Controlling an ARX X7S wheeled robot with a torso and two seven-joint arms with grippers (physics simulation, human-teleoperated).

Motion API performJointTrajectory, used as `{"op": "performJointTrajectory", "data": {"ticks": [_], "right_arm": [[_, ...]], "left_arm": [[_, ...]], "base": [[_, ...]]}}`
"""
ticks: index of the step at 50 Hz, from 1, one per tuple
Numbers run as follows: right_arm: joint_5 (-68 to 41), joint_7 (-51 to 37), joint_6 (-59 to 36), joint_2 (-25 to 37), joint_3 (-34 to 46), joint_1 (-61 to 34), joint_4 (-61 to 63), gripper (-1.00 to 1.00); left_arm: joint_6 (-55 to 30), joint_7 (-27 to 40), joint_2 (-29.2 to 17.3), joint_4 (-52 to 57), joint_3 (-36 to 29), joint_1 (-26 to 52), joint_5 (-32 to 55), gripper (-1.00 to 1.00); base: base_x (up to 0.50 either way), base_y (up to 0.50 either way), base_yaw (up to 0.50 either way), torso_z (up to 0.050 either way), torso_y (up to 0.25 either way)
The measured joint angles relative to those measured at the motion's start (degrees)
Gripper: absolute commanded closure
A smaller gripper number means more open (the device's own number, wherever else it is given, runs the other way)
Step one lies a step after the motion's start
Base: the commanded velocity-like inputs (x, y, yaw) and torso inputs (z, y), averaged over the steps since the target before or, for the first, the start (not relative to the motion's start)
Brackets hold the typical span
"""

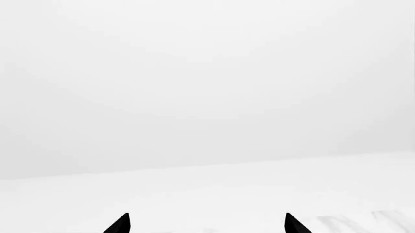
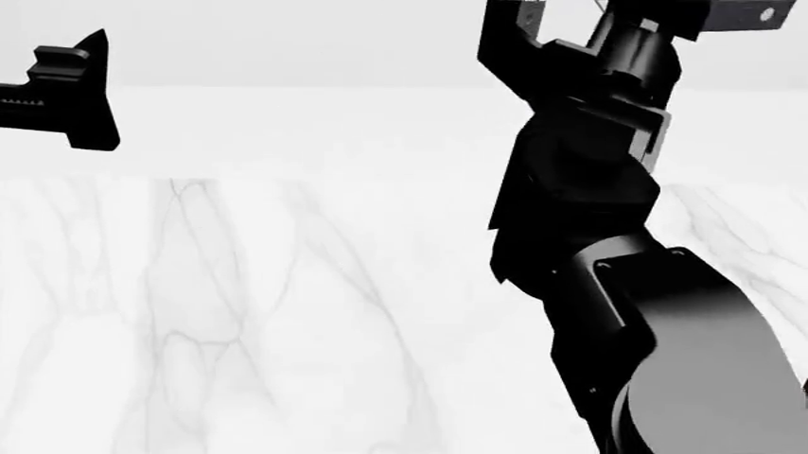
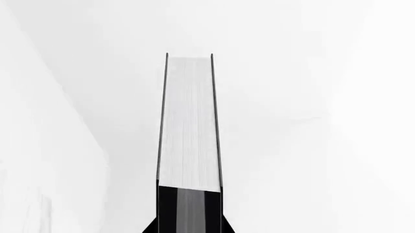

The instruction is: Pick up the book on the left and place it on top of the shelf.

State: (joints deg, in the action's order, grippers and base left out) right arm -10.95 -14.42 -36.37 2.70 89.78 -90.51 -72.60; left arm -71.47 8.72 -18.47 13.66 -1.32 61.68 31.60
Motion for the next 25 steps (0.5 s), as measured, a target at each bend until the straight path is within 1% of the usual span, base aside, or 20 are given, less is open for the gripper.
{"op": "performJointTrajectory", "data": {"ticks": [8,14,20,25], "right_arm": [[2.19,1.89,-8.13,2.79,-1.88,-0.61,-1.44,1.00],[2.76,3.03,-13.61,5.08,-4.75,-0.71,-1.98,1.00],[3.12,3.72,-18.79,7.53,-8.24,-0.36,-2.28,1.00],[3.18,3.72,-22.80,9.69,-12.68,0.29,-2.40,1.00]], "left_arm": [[0.07,0.13,-0.14,0.06,0.10,-0.17,0.23,-1.00],[0.07,0.25,-0.28,0.11,0.22,-0.32,0.40,-1.00],[0.15,0.32,-0.39,0.11,0.29,-0.43,0.56,-1.00],[0.12,0.42,-0.52,0.26,0.41,-0.57,0.74,-1.00]], "base": [[0.00,0.00,0.00,0.000,0.001],[0.00,0.00,0.00,0.000,0.002],[0.00,0.00,0.00,0.000,0.000],[0.00,0.00,0.00,0.000,0.002]]}}
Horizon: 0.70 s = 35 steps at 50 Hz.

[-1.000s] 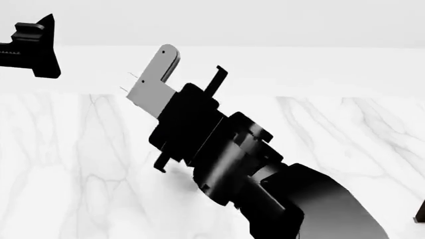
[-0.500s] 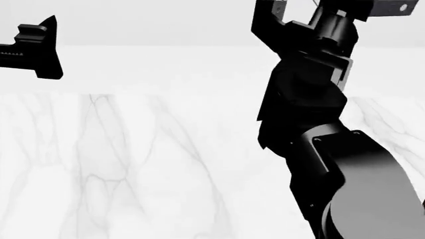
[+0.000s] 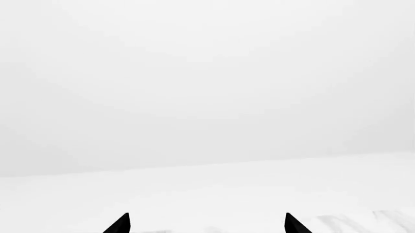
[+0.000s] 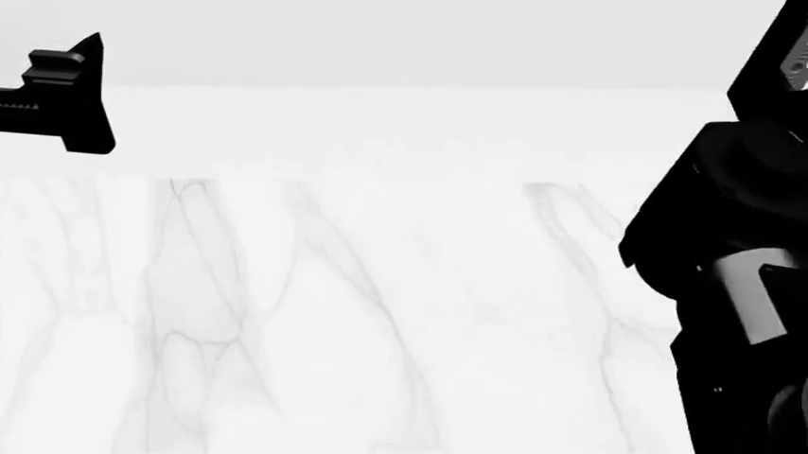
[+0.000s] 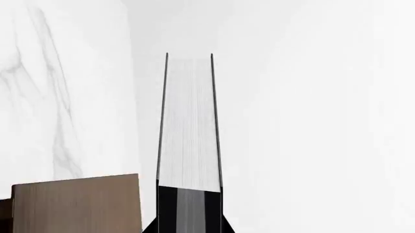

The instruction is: Pick up the book on the left and place it on top of the shelf.

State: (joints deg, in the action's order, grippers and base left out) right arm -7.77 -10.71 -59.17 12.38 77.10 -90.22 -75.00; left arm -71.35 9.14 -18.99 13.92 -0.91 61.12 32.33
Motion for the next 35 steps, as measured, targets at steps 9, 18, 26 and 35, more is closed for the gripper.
{"op": "performJointTrajectory", "data": {"ticks": [9,18,26,35], "right_arm": [[0.27,-1.00,-5.79,3.77,-6.92,1.41,0.00,1.00],[0.95,-2.03,-10.34,6.77,-9.07,3.38,0.00,1.00],[1.21,-2.40,-13.09,8.52,-9.98,5.27,0.00,1.00],[2.19,-3.70,-13.76,8.95,-12.71,6.87,0.12,1.00]], "left_arm": [[-0.01,0.19,-0.23,0.24,0.20,-0.34,0.28,-1.00],[0.05,0.38,-0.36,0.41,0.18,-0.69,0.50,-1.00],[0.26,0.48,-0.51,0.48,0.27,-1.22,0.70,-1.00],[0.47,0.61,-0.71,0.55,0.36,-1.80,0.91,-1.00]], "base": [[0.00,0.00,0.00,0.000,0.001],[0.00,0.00,0.00,0.000,0.001],[0.00,0.00,0.00,0.000,0.000],[0.00,0.00,0.00,0.000,0.001]]}}
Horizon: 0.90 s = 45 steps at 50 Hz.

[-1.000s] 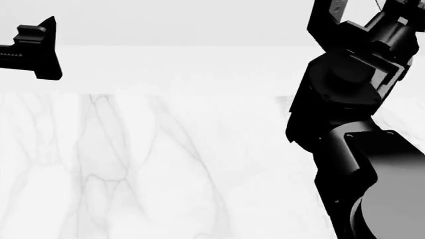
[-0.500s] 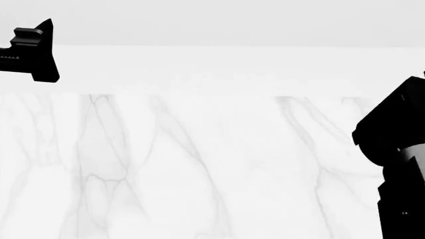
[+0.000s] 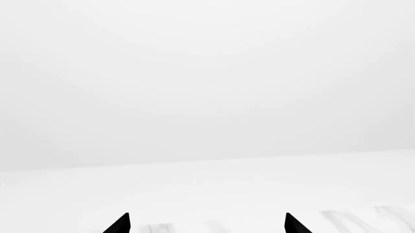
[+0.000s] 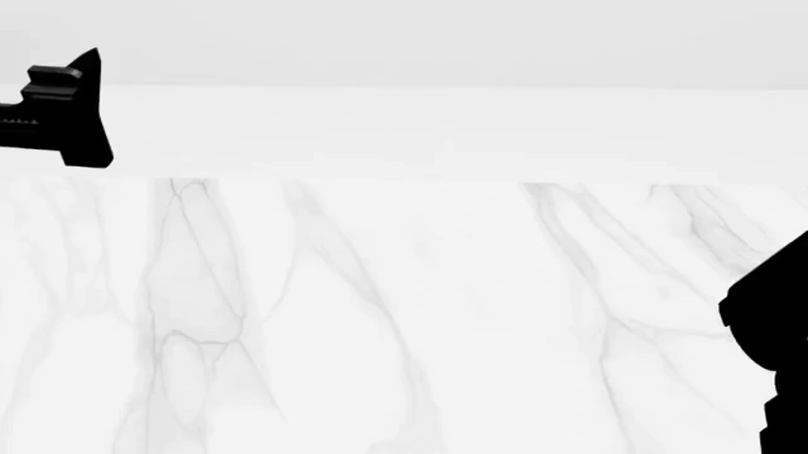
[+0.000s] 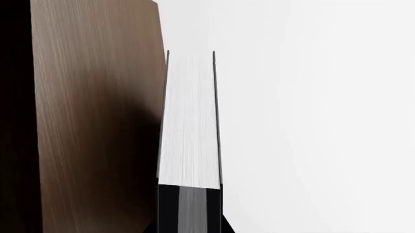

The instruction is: Pick up the book on the left and place it on top of the shelf.

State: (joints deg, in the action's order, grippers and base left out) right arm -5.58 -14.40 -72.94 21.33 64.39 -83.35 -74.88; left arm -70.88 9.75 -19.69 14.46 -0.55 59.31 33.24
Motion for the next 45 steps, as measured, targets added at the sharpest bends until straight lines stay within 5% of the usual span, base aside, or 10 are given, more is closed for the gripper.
{"op": "performJointTrajectory", "data": {"ticks": [16,17,45], "right_arm": [[2.59,-1.77,0.38,-0.49,-2.72,1.65,-0.01,1.00],[2.70,-1.83,0.43,-0.52,-2.81,1.71,-0.03,-1.00],[3.36,-2.92,7.90,-1.71,-3.50,0.37,-0.12,-1.00]], "left_arm": [[0.23,0.22,-0.24,-0.13,-0.12,-0.23,0.30,-1.00],[0.24,0.23,-0.25,-0.14,-0.14,-0.24,0.31,-1.00],[0.86,0.53,-0.46,-0.51,-0.65,-0.76,0.77,-1.00]], "base": [[0.00,0.00,0.00,0.000,0.000],[0.00,0.00,0.00,0.000,0.000],[0.00,0.00,0.00,0.001,0.000]]}}
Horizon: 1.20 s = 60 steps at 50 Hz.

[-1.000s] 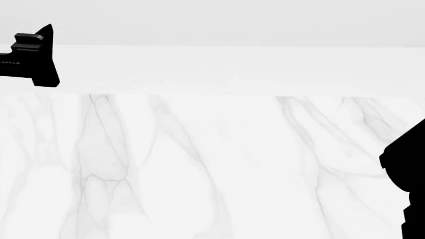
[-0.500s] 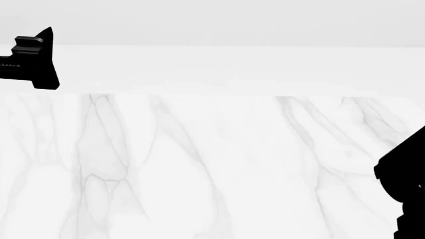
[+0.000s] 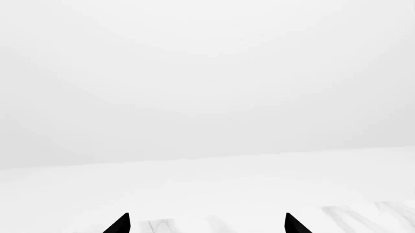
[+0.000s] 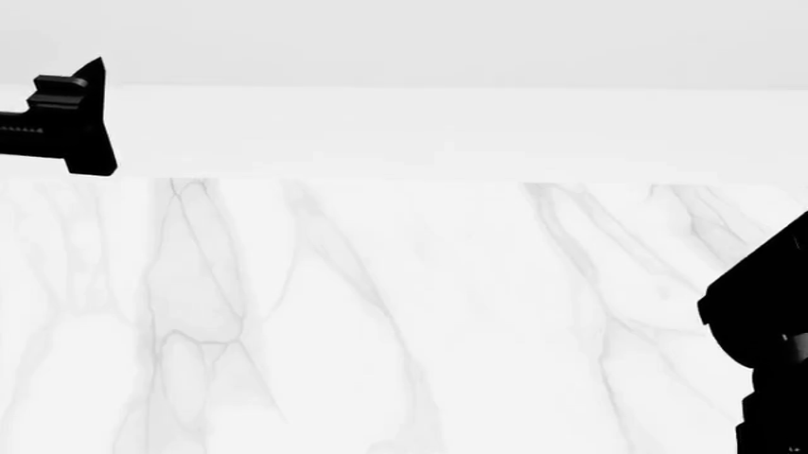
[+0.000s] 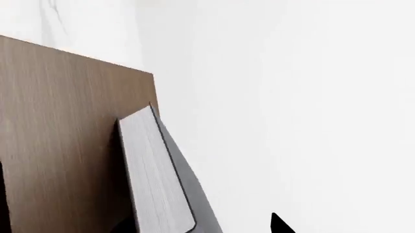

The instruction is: Pick up the book on the left and place it on top of the shelf.

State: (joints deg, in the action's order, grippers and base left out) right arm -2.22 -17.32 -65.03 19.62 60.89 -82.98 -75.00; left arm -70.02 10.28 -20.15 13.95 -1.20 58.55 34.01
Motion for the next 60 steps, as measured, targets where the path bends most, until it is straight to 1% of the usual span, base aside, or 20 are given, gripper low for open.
{"op": "performJointTrajectory", "data": {"ticks": [14,26,32,37,47,53,60], "right_arm": [[1.87,0.22,11.45,-5.03,4.60,-4.99,0.09,-1.00],[2.25,0.12,16.25,-7.07,6.57,-6.70,0.09,-1.00],[1.91,0.39,18.57,-7.69,6.33,-7.12,0.02,-1.00],[-0.37,2.83,24.03,-8.53,1.15,-7.29,0.00,-1.00],[-8.28,11.21,38.22,-9.88,-17.44,-5.39,1.28,-1.00],[-13.75,13.42,37.82,-7.84,-24.96,0.34,13.86,-1.00],[-19.19,13.33,34.02,-4.66,-30.07,8.35,32.38,-1.00]], "left_arm": [[0.27,0.04,-0.07,-0.29,-0.54,-0.06,0.22,-1.00],[0.71,0.05,-0.13,-0.65,-0.81,-0.12,0.38,-1.00],[0.83,0.15,-0.19,-0.58,-0.73,-0.23,0.54,-1.00],[1.31,0.08,-0.17,-0.68,-0.88,-0.29,0.55,-1.00],[2.68,-0.18,0.09,-0.90,-1.23,-0.83,0.56,-1.00],[3.49,-0.32,0.19,-0.97,-1.35,-1.18,0.58,-1.00],[4.43,-0.50,0.34,-1.17,-1.58,-1.49,0.55,-1.00]], "base": [[0.00,0.00,0.00,0.000,0.000],[0.00,0.00,0.00,0.000,0.000],[0.00,0.00,0.00,0.000,0.000],[0.00,0.00,0.00,0.000,0.000],[0.00,0.00,0.00,0.000,0.000],[0.00,0.00,0.00,0.000,0.000],[0.00,0.00,0.00,0.000,0.000]]}}
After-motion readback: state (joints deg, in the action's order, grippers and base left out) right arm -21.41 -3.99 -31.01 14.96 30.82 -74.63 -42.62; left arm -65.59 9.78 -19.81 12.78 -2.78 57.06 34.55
